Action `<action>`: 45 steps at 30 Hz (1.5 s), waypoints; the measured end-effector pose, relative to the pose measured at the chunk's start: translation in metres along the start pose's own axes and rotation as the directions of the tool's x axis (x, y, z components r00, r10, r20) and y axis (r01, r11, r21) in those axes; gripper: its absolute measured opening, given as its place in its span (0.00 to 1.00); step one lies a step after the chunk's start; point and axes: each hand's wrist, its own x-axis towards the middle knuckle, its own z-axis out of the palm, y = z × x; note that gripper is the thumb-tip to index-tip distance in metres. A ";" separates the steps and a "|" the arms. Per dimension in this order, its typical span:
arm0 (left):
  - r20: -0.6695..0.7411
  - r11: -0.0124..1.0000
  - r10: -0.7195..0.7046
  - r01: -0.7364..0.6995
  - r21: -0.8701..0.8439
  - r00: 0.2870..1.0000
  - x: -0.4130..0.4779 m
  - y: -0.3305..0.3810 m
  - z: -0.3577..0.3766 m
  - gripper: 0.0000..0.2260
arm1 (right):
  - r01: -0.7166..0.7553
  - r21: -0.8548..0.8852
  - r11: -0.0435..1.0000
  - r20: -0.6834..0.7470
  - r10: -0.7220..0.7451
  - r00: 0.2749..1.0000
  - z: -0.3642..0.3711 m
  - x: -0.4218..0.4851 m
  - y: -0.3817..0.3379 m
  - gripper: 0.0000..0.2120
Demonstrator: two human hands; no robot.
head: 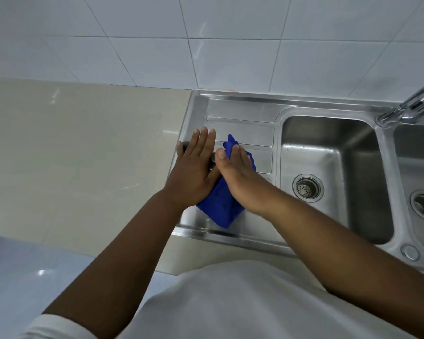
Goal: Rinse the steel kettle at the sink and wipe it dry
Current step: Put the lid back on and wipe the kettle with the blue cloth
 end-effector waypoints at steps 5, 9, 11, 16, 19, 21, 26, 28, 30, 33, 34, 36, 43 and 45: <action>0.015 1.000 -0.011 0.011 0.005 1.000 0.001 0.002 -0.003 0.37 | 0.115 0.201 0.973 0.061 -0.130 0.990 -0.022 0.011 0.001 0.29; 0.046 1.000 -0.007 0.007 0.004 0.999 0.001 0.001 -0.006 0.38 | 0.170 0.323 0.931 0.065 -0.201 0.978 -0.024 0.033 0.017 0.37; 0.056 1.000 0.005 -0.007 0.027 0.998 0.002 0.000 -0.009 0.39 | 0.173 0.398 0.901 0.023 -0.198 0.980 -0.022 0.047 0.030 0.37; 0.065 0.998 -0.011 0.007 0.056 0.998 0.004 0.002 -0.014 0.41 | 0.181 0.564 0.806 -0.080 -0.165 0.983 -0.013 0.061 0.061 0.30; 0.067 0.981 -0.138 0.128 0.143 0.988 0.008 0.009 -0.014 0.44 | 0.168 0.627 0.760 -0.119 -0.120 0.986 -0.002 0.059 0.074 0.27; 0.057 0.960 -0.228 0.215 0.180 0.972 0.007 0.015 -0.013 0.46 | 0.169 0.605 0.778 -0.124 -0.117 0.985 0.006 0.053 0.079 0.28; 0.083 0.973 -0.200 0.188 0.133 0.976 0.006 0.008 -0.013 0.47 | 0.330 0.458 0.825 -0.188 -0.273 0.944 0.031 0.025 0.083 0.40; 0.105 0.986 -0.142 0.131 0.105 0.984 0.007 0.002 -0.015 0.49 | 0.419 0.337 0.843 -0.202 -0.370 0.907 0.037 0.016 0.080 0.40; 0.114 0.995 -0.074 0.067 0.068 0.991 0.008 -0.003 -0.018 0.48 | 0.513 0.261 0.818 -0.193 -0.476 0.858 0.033 0.017 0.075 0.40; 0.134 0.998 0.011 -0.019 0.061 0.991 0.010 -0.008 -0.021 0.43 | 0.585 0.214 0.783 -0.184 -0.556 0.811 0.019 0.036 0.075 0.34; 0.140 0.997 0.014 -0.025 0.076 0.990 0.010 -0.007 -0.022 0.43 | 0.574 0.220 0.789 -0.182 -0.545 0.818 0.015 0.044 0.077 0.30; 0.138 0.992 0.005 -0.022 0.127 0.990 0.009 -0.006 -0.022 0.44 | 0.504 0.299 0.810 -0.181 -0.470 0.864 0.010 0.060 0.082 0.26; 0.158 0.970 0.061 -0.096 0.224 0.986 0.013 -0.008 -0.028 0.45 | 0.183 0.689 0.701 -0.135 -0.123 0.983 0.023 0.076 0.109 0.26; 0.143 0.970 0.055 -0.087 0.227 0.988 0.012 -0.006 -0.028 0.44 | 0.178 0.744 0.644 -0.150 -0.099 0.984 0.030 0.069 0.111 0.27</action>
